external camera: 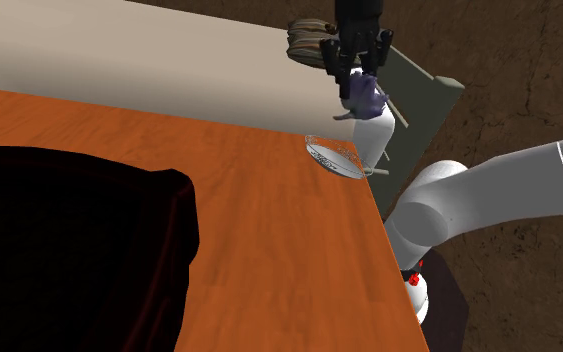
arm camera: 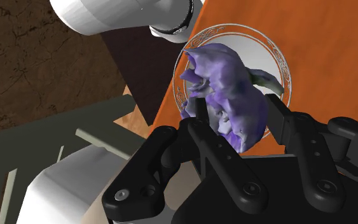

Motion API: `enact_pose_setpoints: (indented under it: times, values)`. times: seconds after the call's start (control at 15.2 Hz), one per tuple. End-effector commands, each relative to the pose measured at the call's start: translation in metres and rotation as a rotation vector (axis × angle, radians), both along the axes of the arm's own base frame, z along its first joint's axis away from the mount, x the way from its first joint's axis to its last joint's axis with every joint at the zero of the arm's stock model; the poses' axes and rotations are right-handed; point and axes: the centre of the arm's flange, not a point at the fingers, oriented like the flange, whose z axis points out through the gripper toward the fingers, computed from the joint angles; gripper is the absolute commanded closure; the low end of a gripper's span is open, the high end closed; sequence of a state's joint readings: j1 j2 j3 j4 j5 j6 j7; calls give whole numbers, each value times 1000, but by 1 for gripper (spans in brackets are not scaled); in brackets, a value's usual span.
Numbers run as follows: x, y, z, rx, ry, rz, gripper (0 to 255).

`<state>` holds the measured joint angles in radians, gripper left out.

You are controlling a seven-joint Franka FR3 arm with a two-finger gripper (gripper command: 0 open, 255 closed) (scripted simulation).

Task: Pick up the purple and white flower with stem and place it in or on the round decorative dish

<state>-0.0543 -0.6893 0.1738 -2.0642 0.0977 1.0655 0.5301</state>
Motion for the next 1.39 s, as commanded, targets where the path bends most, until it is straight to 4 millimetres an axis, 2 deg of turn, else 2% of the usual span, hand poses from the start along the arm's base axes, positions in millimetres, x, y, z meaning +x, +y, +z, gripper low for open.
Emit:
enact_pose_setpoints:
  times: [0.0,0.73,1.19,1.25,1.32]
  values:
    - [-1,-1,-10,0,0,0,255]
    - [-1,-1,-69,0,0,0,255]
    - [-1,-1,-69,0,0,0,255]
    - [-1,-1,-70,0,0,0,0]
    - [-1,-1,-70,0,0,0,0]
